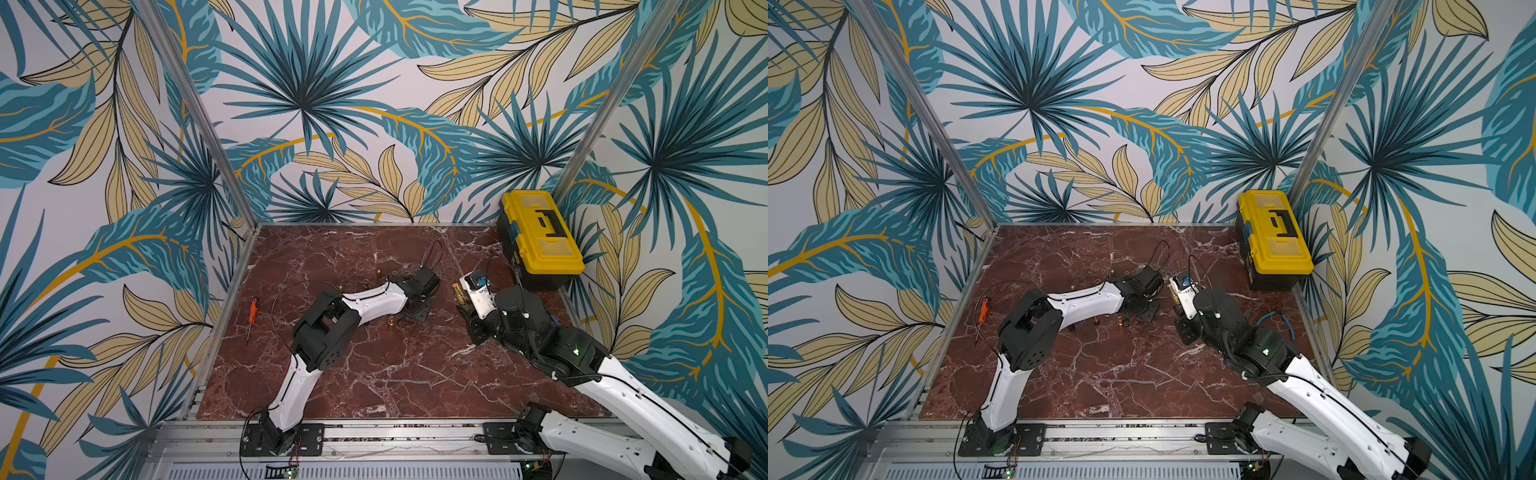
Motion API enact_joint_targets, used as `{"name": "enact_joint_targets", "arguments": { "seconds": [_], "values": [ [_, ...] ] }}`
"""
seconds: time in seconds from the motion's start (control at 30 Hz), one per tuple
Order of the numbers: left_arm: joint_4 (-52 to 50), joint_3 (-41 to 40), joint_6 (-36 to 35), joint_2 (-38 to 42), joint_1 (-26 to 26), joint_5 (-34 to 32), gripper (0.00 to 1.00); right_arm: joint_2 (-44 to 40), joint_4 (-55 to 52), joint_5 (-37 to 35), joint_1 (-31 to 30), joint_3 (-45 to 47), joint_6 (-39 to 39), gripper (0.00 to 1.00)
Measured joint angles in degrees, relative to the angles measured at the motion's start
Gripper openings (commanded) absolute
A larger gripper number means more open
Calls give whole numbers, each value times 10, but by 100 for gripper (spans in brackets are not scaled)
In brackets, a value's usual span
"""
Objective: Open the lipstick cap
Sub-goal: Place the cover at the center of the board, then place the lipstick at the center of the board.
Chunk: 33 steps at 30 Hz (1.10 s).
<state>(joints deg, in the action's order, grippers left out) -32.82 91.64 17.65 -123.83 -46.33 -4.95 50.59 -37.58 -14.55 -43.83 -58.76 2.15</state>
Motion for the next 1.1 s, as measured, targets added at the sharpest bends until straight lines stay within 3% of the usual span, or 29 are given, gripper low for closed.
{"name": "enact_joint_targets", "arguments": {
  "seconds": [0.17, 0.4, 0.57, 0.77, 1.1],
  "values": [
    [-3, -1, 3, 22, 0, 16, 44, -1, 0, 0, 0, 1, 0, 14],
    [-5, -4, 19, 132, 0, 67, 52, -1, 4, 7, 0, 9, 4, 14],
    [-7, -20, 55, 219, 21, 156, 57, -3, 8, 11, 0, 13, 5, 14],
    [-14, -65, 113, 303, 85, 263, 58, 4, 25, 22, 0, 29, 11, 13],
    [-17, -72, 166, 343, 104, 373, 59, 38, 73, 59, 0, 38, 22, 13]
  ]
}}
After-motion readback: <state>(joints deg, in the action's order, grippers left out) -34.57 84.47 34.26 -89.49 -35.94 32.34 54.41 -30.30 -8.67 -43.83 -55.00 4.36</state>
